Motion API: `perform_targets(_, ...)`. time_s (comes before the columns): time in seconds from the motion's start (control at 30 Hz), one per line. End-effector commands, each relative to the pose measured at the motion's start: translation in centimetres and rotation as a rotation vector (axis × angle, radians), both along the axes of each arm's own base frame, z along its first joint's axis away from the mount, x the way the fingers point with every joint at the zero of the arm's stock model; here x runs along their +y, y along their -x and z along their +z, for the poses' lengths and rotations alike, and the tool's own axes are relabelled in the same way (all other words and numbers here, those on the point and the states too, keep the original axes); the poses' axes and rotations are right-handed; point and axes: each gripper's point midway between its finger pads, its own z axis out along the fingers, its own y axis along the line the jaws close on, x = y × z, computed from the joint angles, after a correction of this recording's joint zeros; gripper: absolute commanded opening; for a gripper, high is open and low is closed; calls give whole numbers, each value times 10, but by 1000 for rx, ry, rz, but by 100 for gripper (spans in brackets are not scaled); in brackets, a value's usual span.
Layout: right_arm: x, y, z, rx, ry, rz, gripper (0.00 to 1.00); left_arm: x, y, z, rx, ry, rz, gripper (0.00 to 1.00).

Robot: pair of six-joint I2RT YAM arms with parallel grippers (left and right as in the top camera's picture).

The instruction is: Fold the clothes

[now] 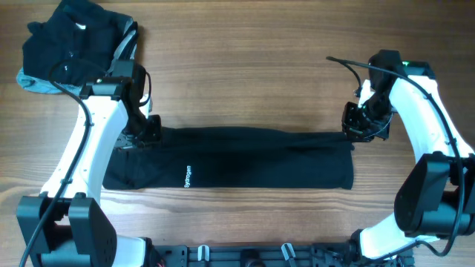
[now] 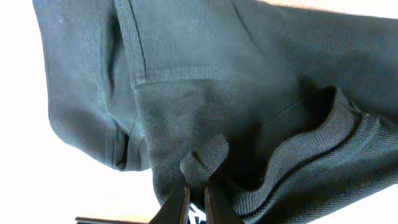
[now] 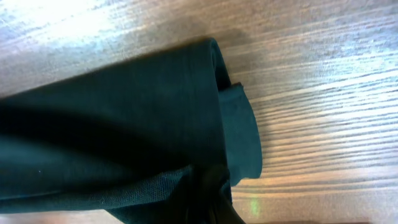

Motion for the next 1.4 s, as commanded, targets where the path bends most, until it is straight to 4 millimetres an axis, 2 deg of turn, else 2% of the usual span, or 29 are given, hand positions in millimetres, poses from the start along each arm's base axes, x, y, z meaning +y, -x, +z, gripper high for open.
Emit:
perform_targets(0.0,-5,21,-13,70,24,16,10,3,6,2,14,-15,8,8)
perform_targets(0.07,-4,32,-22,106,23,18,12,3,7,1,18,-15,8,8)
perform_targets(0.1,-6,33,-23,108,34,11,19,3,7,1,18,-15,8,8)
perform_targets(0.13,-9,33,-23,112,58,-11,44,3,7,1,19,-15,8,13)
perform_targets(0.17,-14,33,-23,113,88,-29,57,3,8,1,22,-15,8,26)
perform_targets(0.23,-24,29,-25,98,116,-89,74,3,10,2,30,-16,8,29)
perform_targets(0.37,-29,20,-26,57,48,-148,77,3,10,2,31,-16,8,38)
perform_targets(0.43,-21,16,-26,30,-39,-115,77,3,8,1,21,-15,8,40)
perform_targets(0.53,-5,13,-32,-6,-149,-84,75,2,1,1,-5,-12,8,40)
perform_targets(0.57,9,14,-36,-24,-231,-48,72,0,0,1,-13,-1,9,40)
perform_targets(0.63,18,23,-43,-13,-279,-34,62,-9,-4,1,-28,53,11,36)
perform_targets(0.67,17,25,-48,-13,-270,-40,60,-17,-8,0,-40,99,13,33)
perform_targets(0.73,15,15,-55,-53,-257,-81,39,-25,-12,-3,-57,142,13,31)
perform_targets(0.77,13,10,-58,-69,-249,-107,31,-27,-12,-10,-62,158,14,29)
perform_targets(0.83,9,1,-60,-108,-225,-99,31,-29,-7,-28,-53,167,14,28)
perform_targets(1.0,0,-2,-63,-116,-172,-101,34,-28,14,-81,-43,165,29,29)
perform_targets(1.03,0,-2,-63,-117,-171,-101,32,-27,18,-91,-47,165,42,28)
perform_targets(1.1,0,-3,-63,-126,-174,-95,20,-27,25,-110,-62,165,62,28)
perform_targets(1.17,-3,-11,-63,-159,-169,-83,4,-25,29,-120,-76,156,62,28)
perform_targets(1.23,-15,-26,-56,-212,-158,-121,4,-25,30,-122,-77,155,62,25)
perform_targets(1.37,-32,-39,-52,-268,-154,-176,4,-23,30,-122,-77,144,64,25)
